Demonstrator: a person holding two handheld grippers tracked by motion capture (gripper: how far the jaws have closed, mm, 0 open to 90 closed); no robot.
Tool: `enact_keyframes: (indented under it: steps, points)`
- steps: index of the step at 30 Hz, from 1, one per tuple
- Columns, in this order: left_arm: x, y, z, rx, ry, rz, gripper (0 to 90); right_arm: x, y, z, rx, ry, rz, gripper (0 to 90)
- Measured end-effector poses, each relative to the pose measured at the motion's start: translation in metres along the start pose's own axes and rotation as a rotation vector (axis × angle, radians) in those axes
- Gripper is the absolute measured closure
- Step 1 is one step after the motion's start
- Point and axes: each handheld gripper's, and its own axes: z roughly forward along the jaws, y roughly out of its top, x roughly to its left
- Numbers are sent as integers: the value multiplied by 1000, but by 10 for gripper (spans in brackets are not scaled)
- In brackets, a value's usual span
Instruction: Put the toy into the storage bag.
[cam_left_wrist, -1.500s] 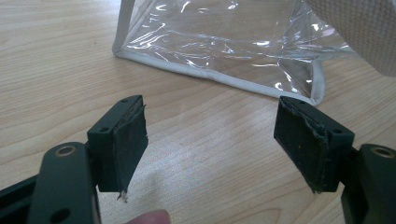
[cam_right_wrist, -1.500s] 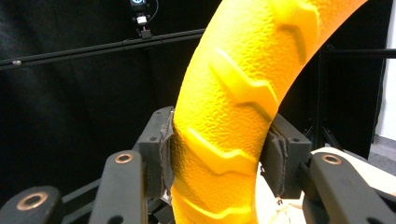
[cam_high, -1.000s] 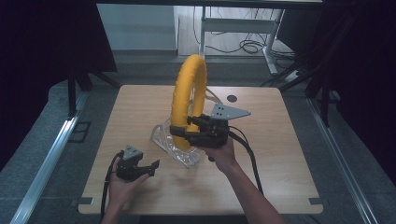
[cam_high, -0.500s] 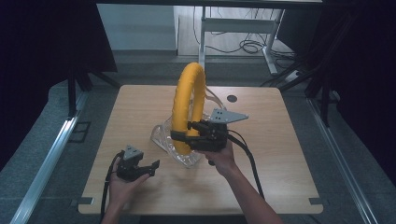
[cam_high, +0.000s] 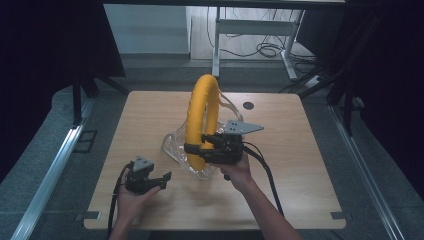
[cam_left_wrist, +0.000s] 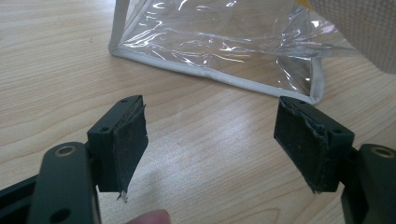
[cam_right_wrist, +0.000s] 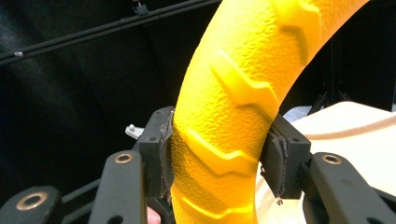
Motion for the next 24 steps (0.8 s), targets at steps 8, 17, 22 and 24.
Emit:
enact_keyframes:
  steps: [8,17,22,24]
  points:
    - [0,0,0,-2,0,1,256,-10,-11,2,23,-3,41,500]
    - [-1,0,1,-1,-1,1,256,-19,-14,2,46,-21,67,489]
    - [-1,0,1,-2,-2,0,255,-22,-13,-1,41,-51,69,474]
    - [-1,0,1,-3,-2,0,256,-23,-12,-1,40,-54,70,473]
